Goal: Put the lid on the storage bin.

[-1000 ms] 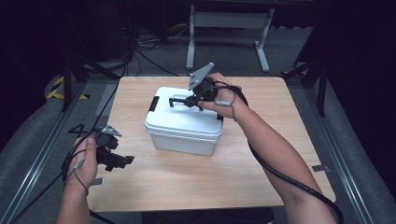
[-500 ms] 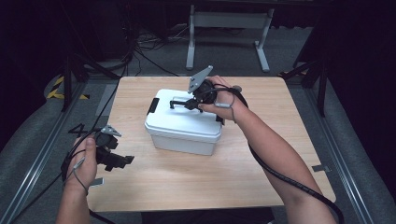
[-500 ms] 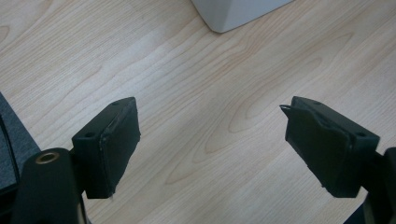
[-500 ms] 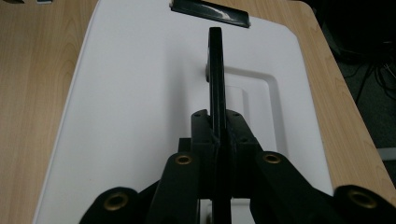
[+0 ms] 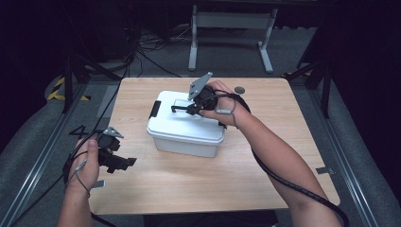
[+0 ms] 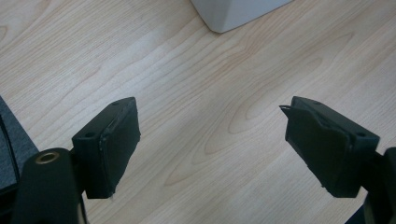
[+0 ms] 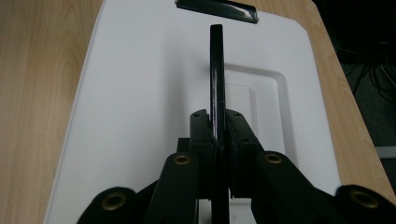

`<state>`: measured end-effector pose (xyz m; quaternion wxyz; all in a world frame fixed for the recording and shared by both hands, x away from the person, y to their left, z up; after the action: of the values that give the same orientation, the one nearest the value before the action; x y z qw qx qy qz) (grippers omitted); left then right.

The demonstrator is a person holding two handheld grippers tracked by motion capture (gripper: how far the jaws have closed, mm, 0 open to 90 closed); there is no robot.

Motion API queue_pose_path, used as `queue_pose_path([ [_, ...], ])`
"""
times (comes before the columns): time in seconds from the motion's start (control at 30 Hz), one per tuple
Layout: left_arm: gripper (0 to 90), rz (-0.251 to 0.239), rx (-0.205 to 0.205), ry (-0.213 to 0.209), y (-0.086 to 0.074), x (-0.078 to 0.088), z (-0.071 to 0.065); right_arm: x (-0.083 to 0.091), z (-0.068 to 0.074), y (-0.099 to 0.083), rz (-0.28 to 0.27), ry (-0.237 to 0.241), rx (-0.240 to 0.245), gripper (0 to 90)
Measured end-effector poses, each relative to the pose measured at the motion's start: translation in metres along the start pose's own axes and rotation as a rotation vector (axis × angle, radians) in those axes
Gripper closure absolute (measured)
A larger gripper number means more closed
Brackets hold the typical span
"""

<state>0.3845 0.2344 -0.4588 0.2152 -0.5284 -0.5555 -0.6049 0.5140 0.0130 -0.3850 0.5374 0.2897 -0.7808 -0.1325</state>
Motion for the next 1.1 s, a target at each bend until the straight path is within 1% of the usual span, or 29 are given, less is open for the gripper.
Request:
queue_pose_path([
  [0.03,18.3,0.003,-0.004,-0.002,0.0,0.0,0.0,0.0,-0.001,0.0,0.003,-0.006,0.0,84.7],
  [0.07,18.3,0.002,0.0,-0.002,0.0,0.0,-0.001,0.0,-0.003,-0.002,0.024,-0.027,0.004,84.9],
  [0.1,18.3,0.001,0.0,-0.001,0.0,0.0,-0.001,0.0,-0.005,-0.003,0.031,-0.034,0.0,84.8],
  [0.17,18.3,0.001,0.0,-0.004,0.0,0.001,-0.001,-0.001,-0.004,-0.003,0.03,-0.028,-0.009,85.0],
  [0.23,18.3,0.001,-0.001,-0.005,0.0,0.002,-0.001,-0.001,-0.003,-0.003,0.034,-0.019,-0.004,84.9],
  [0.27,18.3,-0.001,0.001,-0.003,0.0,0.002,-0.001,0.0,-0.002,-0.003,0.05,-0.023,0.009,84.9],
  [0.33,18.3,0.0,0.0,-0.003,0.0,0.002,-0.001,0.001,-0.002,-0.004,0.07,-0.031,0.018,85.0],
  [0.47,18.3,-0.001,-0.003,-0.004,0.0,0.002,0.0,0.001,-0.003,-0.005,0.071,-0.033,0.006,85.0],
  [0.53,18.3,-0.003,-0.001,-0.008,0.0,0.003,0.0,0.0,-0.002,-0.005,0.067,-0.024,-0.002,85.0],
  [0.57,18.3,-0.006,-0.003,-0.006,0.0,0.004,0.0,0.0,-0.002,-0.004,0.07,-0.024,0.001,85.0],
  [0.63,18.3,-0.003,0.0,-0.002,-0.001,0.003,0.001,-0.001,0.002,-0.003,0.078,-0.017,0.018,84.0],
  [0.67,18.3,-0.002,-0.004,0.0,-0.001,0.003,0.002,-0.002,0.005,-0.001,0.08,-0.005,0.019,83.1],
  [0.77,18.4,0.0,0.001,-0.001,-0.001,0.002,0.0,-0.003,0.007,0.0,0.083,-0.009,0.022,82.8],
  [0.83,18.3,0.0,-0.004,-0.005,0.0,0.002,-0.001,-0.002,0.007,-0.001,0.064,0.0,0.001,80.3],
  [0.9,18.3,-0.002,-0.008,-0.007,0.0,0.003,-0.002,-0.003,0.008,-0.004,0.065,0.008,-0.037,70.9],
  [0.93,18.2,-0.001,-0.011,-0.01,0.0,0.003,-0.002,-0.003,0.008,-0.005,0.056,0.009,-0.052,68.9],
  [1.0,18.2,-0.001,-0.01,-0.005,0.001,0.003,-0.001,0.003,0.008,-0.002,0.023,0.014,-0.089,63.6],
  [1.03,18.2,-0.002,-0.004,-0.004,0.001,0.003,-0.001,0.007,0.008,0.001,0.004,0.017,-0.102,61.2],
  [1.07,18.3,-0.001,-0.005,-0.004,0.001,0.002,-0.001,0.011,0.007,0.004,-0.016,0.017,-0.113,58.3],
  [1.1,18.3,-0.002,-0.007,-0.006,0.002,0.002,-0.001,0.015,0.007,0.007,-0.032,0.014,-0.12,57.3],
])
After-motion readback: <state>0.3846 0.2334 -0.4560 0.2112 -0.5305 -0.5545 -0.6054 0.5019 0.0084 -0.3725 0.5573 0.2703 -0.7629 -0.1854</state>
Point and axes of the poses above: each handheld gripper's, and its own axes: x roughly backward along the jaws, y roughly out of its top, z roughly to its left, the point moved 10 cm from there along -x, roughly forward along the jaws, and after that the axes turned 15 degrees about x, right-handed, at the moved point
